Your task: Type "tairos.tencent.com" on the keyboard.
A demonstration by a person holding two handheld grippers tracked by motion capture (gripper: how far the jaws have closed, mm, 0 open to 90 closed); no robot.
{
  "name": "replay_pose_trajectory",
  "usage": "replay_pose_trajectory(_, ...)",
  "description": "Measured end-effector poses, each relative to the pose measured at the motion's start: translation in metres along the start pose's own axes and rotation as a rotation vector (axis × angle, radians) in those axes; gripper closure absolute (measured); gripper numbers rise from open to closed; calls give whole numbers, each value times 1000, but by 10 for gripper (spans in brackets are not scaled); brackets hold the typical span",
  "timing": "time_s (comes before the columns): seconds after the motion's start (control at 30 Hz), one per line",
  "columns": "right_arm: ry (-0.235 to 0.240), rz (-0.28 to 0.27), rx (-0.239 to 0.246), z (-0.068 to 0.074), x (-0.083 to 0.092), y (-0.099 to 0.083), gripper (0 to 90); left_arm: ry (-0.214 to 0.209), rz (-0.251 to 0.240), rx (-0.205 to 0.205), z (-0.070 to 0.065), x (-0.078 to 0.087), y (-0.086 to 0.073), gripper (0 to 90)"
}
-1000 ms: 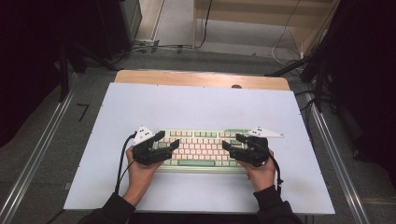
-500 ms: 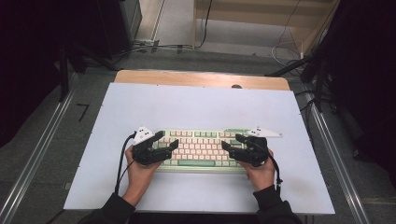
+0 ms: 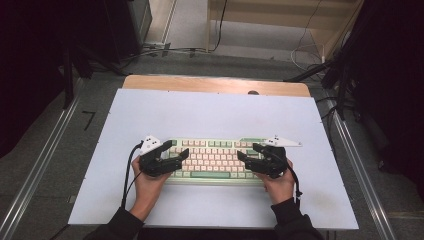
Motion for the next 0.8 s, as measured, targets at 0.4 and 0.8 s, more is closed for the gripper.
replay_pose_trajectory(0.4, -29, -7, 6, -5, 4, 2, 248, 19, -31, 38, 15, 10, 6, 261)
replay_pose_trajectory(0.8, -68, -19, -2, -17, 17, 0, 242, 35, -41, 45, 21, 15, 9, 261)
Point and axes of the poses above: each handheld gripper's, and its own axes: x roughly backward along the jaws, y roughly out of its top, z roughly to its left, the point moved 5 cm from there along -x, roughly forward along the jaws, and after that the axes turned 9 degrees about x, right-handed, at the moved point
